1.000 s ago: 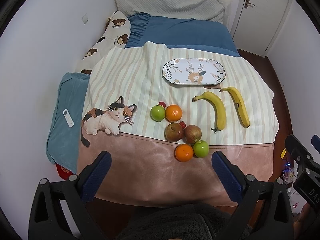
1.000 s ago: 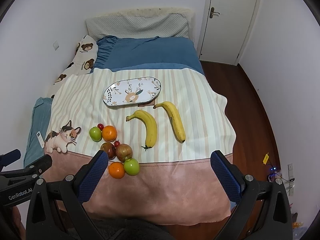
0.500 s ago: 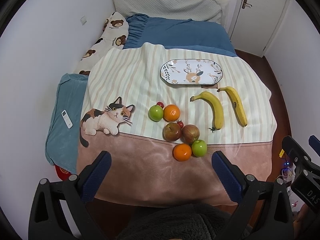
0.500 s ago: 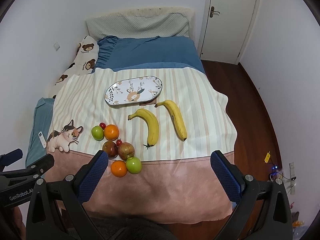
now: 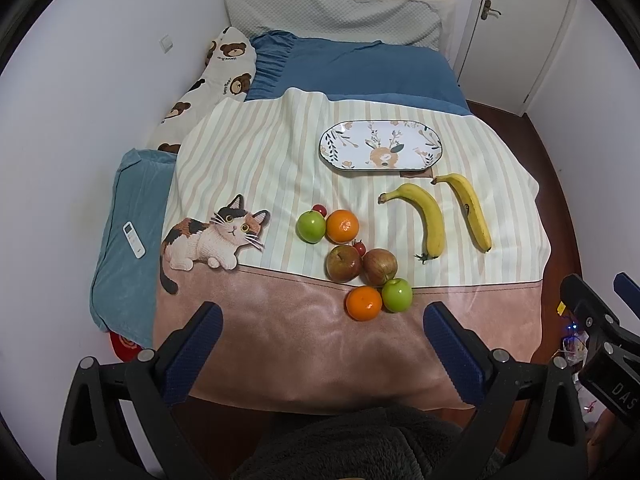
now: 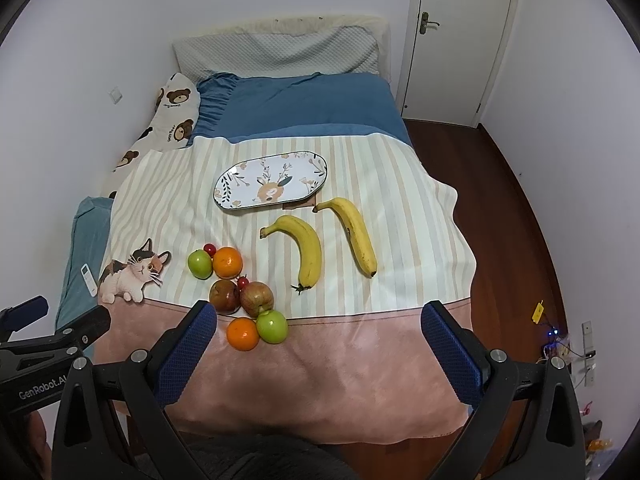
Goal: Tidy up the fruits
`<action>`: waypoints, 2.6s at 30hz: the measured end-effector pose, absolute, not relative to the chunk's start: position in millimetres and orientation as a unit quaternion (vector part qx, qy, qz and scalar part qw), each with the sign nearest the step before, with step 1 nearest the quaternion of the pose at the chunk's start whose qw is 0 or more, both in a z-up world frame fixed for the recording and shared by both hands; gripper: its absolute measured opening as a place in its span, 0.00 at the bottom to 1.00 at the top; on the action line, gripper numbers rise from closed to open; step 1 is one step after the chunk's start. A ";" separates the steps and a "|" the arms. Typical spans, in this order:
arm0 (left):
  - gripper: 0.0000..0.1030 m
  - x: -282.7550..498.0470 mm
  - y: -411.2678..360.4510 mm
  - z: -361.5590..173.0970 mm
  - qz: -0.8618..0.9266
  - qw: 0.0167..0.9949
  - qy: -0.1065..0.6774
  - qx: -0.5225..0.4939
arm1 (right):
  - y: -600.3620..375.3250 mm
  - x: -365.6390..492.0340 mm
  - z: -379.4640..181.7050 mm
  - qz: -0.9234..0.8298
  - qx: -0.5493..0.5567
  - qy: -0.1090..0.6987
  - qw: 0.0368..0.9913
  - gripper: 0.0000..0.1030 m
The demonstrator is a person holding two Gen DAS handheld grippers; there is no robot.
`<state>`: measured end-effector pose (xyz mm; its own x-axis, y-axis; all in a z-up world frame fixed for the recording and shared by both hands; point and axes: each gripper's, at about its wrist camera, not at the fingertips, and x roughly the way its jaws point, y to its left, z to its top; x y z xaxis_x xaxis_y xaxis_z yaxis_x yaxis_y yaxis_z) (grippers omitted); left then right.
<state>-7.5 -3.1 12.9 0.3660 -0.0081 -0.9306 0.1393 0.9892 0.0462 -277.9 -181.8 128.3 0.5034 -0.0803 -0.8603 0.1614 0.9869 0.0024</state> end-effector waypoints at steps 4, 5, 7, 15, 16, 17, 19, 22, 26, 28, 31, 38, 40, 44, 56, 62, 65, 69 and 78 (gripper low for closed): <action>1.00 -8.1 -3.0 12.9 -0.045 0.825 0.561 0.058 | -181.2 -278.6 128.6 -0.070 0.040 0.493 0.866 1.00; 1.00 -8.2 -3.0 13.3 -0.044 0.825 0.561 0.058 | -181.2 -278.6 128.5 -0.070 0.040 0.493 0.866 1.00; 1.00 -8.0 -2.8 12.9 -0.045 0.825 0.560 0.058 | -181.1 -278.9 128.7 -0.070 0.040 0.493 0.866 1.00; 1.00 -8.3 -2.1 13.4 -0.045 0.826 0.559 0.057 | -181.4 -279.7 129.0 -0.070 0.041 0.493 0.866 1.00; 1.00 -8.2 -2.0 13.2 -0.045 0.826 0.559 0.057 | -180.7 -280.6 129.9 -0.069 0.041 0.493 0.867 1.00; 1.00 -8.4 -1.7 13.7 -0.045 0.826 0.559 0.057 | -181.9 -280.0 128.9 -0.069 0.041 0.492 0.867 1.00; 1.00 -8.1 -2.3 14.0 -0.045 0.826 0.558 0.057 | -181.9 -280.6 129.5 -0.069 0.041 0.492 0.867 1.00; 1.00 -7.4 -2.6 14.4 -0.044 0.827 0.558 0.057 | -181.4 -281.3 130.2 -0.069 0.042 0.492 0.867 1.00; 1.00 -8.1 -2.1 14.4 -0.045 0.827 0.557 0.057 | -180.1 -283.0 131.6 -0.068 0.043 0.491 0.868 1.00; 1.00 -8.1 -1.8 14.5 -0.045 0.828 0.557 0.057 | -178.5 -283.4 133.2 -0.067 0.045 0.490 0.868 1.00; 1.00 -8.1 -1.4 14.1 -0.045 0.827 0.557 0.057 | -178.4 -283.1 133.2 -0.066 0.047 0.491 0.868 1.00; 1.00 17.2 -14.9 7.7 -0.044 0.825 0.561 0.057 | -194.5 -269.6 124.5 -0.070 0.060 0.492 0.866 1.00; 1.00 36.4 -23.1 -3.7 -0.045 0.821 0.566 0.051 | -204.3 -257.9 116.2 -0.073 0.067 0.492 0.865 1.00; 1.00 78.9 -44.8 -46.8 -0.053 0.802 0.593 0.047 | -227.1 -221.9 88.8 -0.082 0.077 0.498 0.860 1.00; 1.00 198.3 -134.1 -227.5 -0.123 0.676 0.721 -0.086 | -308.7 -86.1 -64.1 -0.052 0.102 0.568 0.815 0.88; 0.89 229.0 -179.0 -290.4 -0.140 0.648 0.741 -0.109 | -338.8 -57.6 -117.8 -0.052 0.110 0.603 0.789 0.84; 0.68 237.0 -197.5 -301.9 -0.143 0.655 0.737 -0.083 | -344.6 -48.9 -136.3 -0.047 0.114 0.615 0.779 0.84; 0.38 236.2 -207.7 -294.3 -0.155 0.682 0.714 -0.034 | -344.8 -37.1 -156.9 -0.033 0.128 0.626 0.768 0.84; 0.37 210.4 -183.9 -304.9 -0.136 0.681 0.719 -0.003 | -303.9 -0.3 -194.2 -0.011 0.085 0.652 0.753 0.66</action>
<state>210.4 -183.9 -304.9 -0.0712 -0.1900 -0.9792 0.1817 0.9628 -0.2000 -0.3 -303.9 -194.2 0.1490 0.0944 -0.9843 0.1281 0.9852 0.1138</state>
